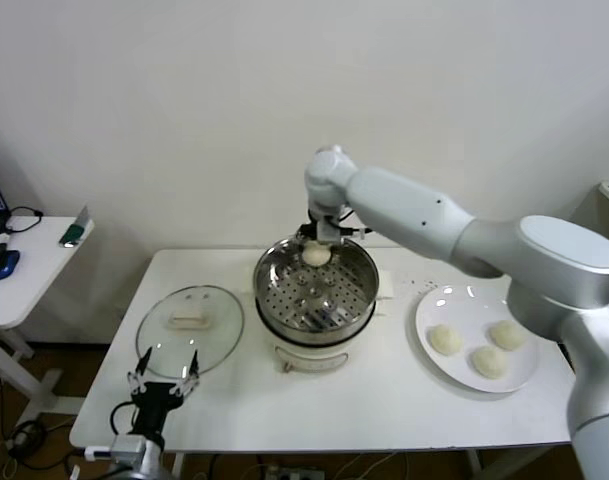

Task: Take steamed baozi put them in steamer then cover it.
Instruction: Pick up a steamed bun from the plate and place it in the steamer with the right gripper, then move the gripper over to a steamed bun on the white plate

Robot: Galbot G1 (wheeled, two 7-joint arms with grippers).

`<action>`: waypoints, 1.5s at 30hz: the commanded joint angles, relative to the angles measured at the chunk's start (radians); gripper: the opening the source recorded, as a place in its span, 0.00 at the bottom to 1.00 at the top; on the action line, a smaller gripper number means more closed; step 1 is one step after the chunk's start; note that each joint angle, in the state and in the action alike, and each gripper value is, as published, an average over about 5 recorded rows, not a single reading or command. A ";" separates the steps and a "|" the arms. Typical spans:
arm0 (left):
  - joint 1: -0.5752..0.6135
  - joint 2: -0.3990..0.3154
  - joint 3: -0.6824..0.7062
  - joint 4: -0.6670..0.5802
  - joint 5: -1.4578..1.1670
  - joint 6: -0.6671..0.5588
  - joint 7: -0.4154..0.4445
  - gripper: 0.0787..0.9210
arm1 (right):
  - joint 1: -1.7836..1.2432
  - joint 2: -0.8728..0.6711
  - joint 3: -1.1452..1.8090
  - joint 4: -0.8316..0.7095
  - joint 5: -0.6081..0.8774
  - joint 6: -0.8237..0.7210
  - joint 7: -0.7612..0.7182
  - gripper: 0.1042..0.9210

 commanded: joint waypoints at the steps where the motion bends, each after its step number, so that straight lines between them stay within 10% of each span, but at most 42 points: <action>1: 0.002 -0.003 0.000 0.004 -0.003 0.001 -0.006 0.88 | -0.047 0.040 0.010 -0.044 -0.064 0.019 0.015 0.74; 23: 0.012 -0.015 -0.003 -0.004 -0.071 0.016 -0.012 0.88 | -0.014 -0.031 0.020 0.045 0.010 -0.013 -0.010 0.88; 32: 0.019 -0.010 -0.002 -0.019 -0.067 0.016 -0.013 0.88 | 0.194 -0.233 -0.154 0.166 0.428 -0.165 -0.039 0.88; 37: 0.022 0.000 0.000 -0.024 -0.061 0.013 -0.007 0.88 | 0.369 -0.389 -0.428 0.242 0.857 -0.458 0.141 0.88; 45: 0.026 0.004 0.011 -0.031 -0.048 0.004 -0.004 0.88 | 0.380 -0.603 -0.455 0.301 1.175 -0.810 0.010 0.88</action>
